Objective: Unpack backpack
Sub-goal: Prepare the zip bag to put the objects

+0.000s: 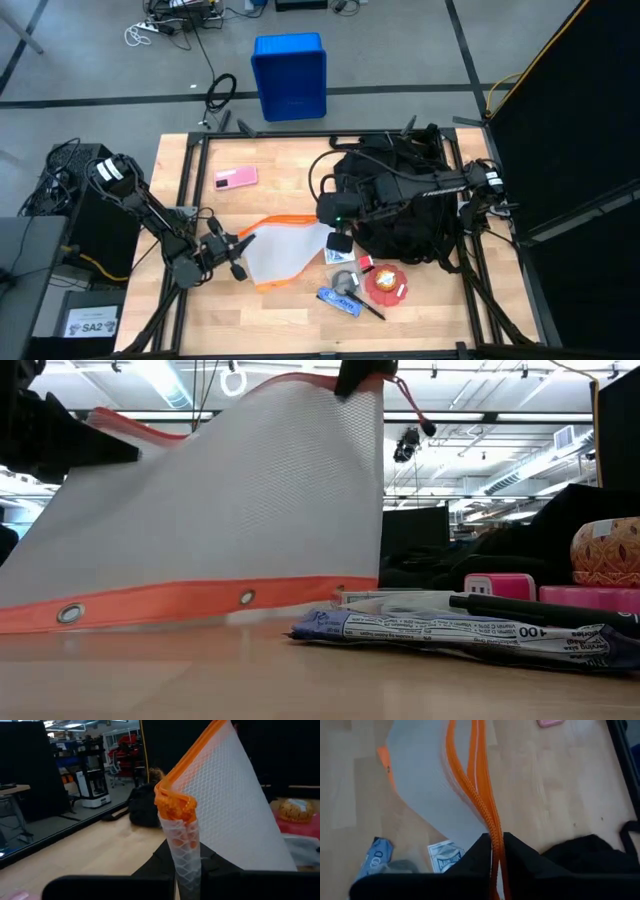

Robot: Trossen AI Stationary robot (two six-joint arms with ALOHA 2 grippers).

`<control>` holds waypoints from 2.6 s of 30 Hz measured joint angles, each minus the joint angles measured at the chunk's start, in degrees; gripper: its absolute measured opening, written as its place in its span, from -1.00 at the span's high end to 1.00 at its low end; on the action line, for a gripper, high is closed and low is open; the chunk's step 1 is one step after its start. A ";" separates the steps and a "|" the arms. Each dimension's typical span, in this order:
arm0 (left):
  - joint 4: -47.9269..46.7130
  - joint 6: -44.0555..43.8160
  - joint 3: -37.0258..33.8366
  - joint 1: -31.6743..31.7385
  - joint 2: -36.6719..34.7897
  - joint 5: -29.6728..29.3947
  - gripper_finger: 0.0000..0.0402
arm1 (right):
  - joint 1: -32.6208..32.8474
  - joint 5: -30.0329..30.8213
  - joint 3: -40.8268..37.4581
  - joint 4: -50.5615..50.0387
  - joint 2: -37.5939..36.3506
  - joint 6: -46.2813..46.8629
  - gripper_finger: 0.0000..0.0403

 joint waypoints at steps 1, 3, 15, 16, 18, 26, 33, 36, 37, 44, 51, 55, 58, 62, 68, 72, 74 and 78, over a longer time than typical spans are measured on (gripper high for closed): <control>0.07 0.50 0.00 0.00 0.00 -0.02 1.00 | 0.13 0.03 0.00 0.00 0.00 -1.01 0.84; 0.59 2.05 0.01 0.00 0.00 -0.11 1.00 | 0.49 0.04 0.00 -0.02 0.00 -2.62 0.76; 8.02 12.33 0.04 0.00 0.00 -1.47 1.00 | 2.08 0.04 0.00 0.13 -0.96 -5.43 0.15; 8.00 12.33 0.04 0.00 0.00 -1.76 1.00 | 2.19 0.04 0.00 0.15 -0.96 -5.43 0.12; 7.94 12.35 0.04 0.00 0.00 -1.86 1.00 | 2.40 0.04 0.00 0.32 -0.96 -5.44 0.07; 7.94 18.64 0.04 0.00 0.00 -1.90 1.00 | 4.81 0.10 0.00 6.68 -0.96 -7.66 0.00; 8.06 23.09 0.26 0.02 0.00 -1.97 1.00 | 6.14 -0.39 -2.33 14.08 -1.01 -8.48 0.17; 8.04 26.18 1.34 0.00 0.00 -1.72 1.00 | 5.97 -0.42 -4.89 15.99 -1.01 -8.69 0.29; 8.03 27.32 1.78 0.02 0.00 -1.00 1.00 | 5.80 -0.46 -5.87 16.62 -1.01 -9.04 0.33; 7.39 32.32 4.61 0.02 0.00 0.90 1.00 | 3.97 -0.31 -7.26 18.47 -0.96 -10.63 0.51; 7.17 32.28 4.61 0.04 0.00 -0.16 1.00 | 3.07 -0.40 -7.17 20.72 -1.59 -12.44 0.53; 7.15 32.20 4.61 0.04 0.00 -0.17 1.00 | 1.70 0.26 -7.17 18.17 -1.57 -13.27 0.56; 7.15 32.12 4.61 0.04 0.00 -0.15 1.00 | 0.55 1.26 -7.17 14.72 -1.57 -13.38 0.67; 7.00 32.06 4.61 0.04 0.00 -0.15 1.00 | -0.57 1.20 -7.17 9.01 -1.57 -12.95 0.93; 6.98 31.83 4.59 0.24 0.00 -0.14 1.00 | -0.62 0.96 -7.17 7.71 -1.83 -12.81 0.97; 6.98 31.62 4.59 0.24 0.00 -0.13 1.00 | -0.72 4.52 -7.15 7.50 -2.01 -12.84 0.99; 6.98 31.58 4.59 0.24 0.00 -0.13 1.00 | -1.27 5.14 -7.15 7.35 -2.01 -12.84 0.99; 6.98 31.06 4.59 0.24 0.00 -0.13 1.00 | -2.24 7.57 -7.15 6.82 -2.00 -12.86 0.99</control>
